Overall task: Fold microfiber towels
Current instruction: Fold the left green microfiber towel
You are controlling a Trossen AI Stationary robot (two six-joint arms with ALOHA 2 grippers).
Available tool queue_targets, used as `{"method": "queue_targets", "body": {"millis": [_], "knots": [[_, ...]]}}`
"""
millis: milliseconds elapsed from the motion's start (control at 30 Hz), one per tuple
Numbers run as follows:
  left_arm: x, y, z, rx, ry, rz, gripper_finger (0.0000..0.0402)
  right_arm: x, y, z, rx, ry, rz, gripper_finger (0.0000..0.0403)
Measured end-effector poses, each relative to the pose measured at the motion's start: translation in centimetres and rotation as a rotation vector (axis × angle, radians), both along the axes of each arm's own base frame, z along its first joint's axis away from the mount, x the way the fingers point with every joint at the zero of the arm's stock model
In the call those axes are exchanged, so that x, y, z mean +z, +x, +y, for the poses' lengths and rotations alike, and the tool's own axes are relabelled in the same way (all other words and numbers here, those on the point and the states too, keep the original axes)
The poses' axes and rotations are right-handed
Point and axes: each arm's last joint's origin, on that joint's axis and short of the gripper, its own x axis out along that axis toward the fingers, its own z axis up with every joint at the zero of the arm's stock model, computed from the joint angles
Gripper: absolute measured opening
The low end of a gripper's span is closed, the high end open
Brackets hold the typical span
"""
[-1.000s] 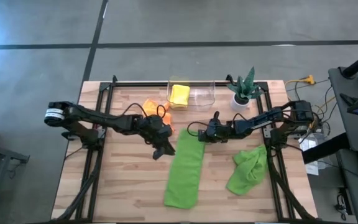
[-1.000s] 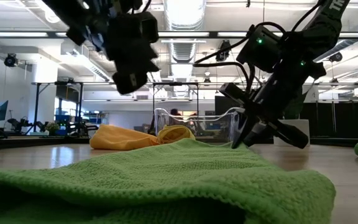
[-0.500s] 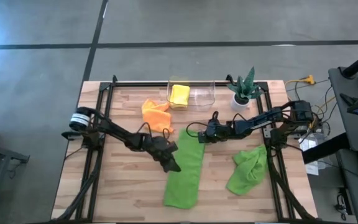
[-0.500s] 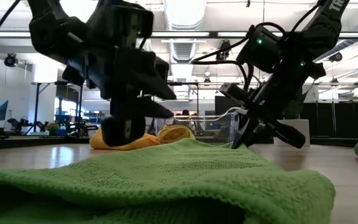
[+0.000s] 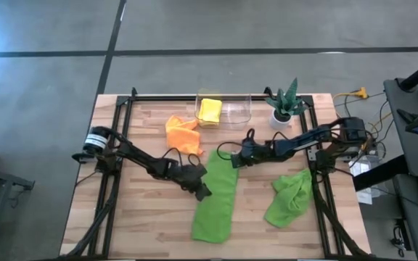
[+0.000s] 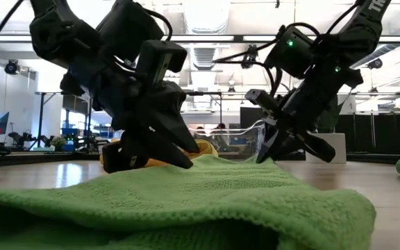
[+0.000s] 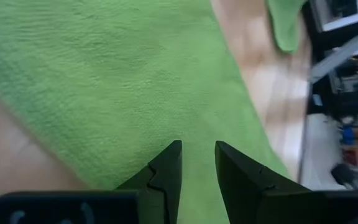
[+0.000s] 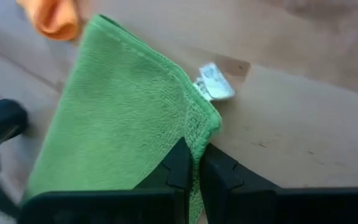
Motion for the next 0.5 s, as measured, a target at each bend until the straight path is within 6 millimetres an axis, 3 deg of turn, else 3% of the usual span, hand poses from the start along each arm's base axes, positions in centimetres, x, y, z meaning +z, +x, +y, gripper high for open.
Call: {"method": "queue_targets", "body": {"millis": [500], "knots": [[-0.9,-0.5,0.1,0.063,0.052,0.087,0.0081,3.0,0.0,0.0,0.103,-0.131,-0.100,0.0018]]}}
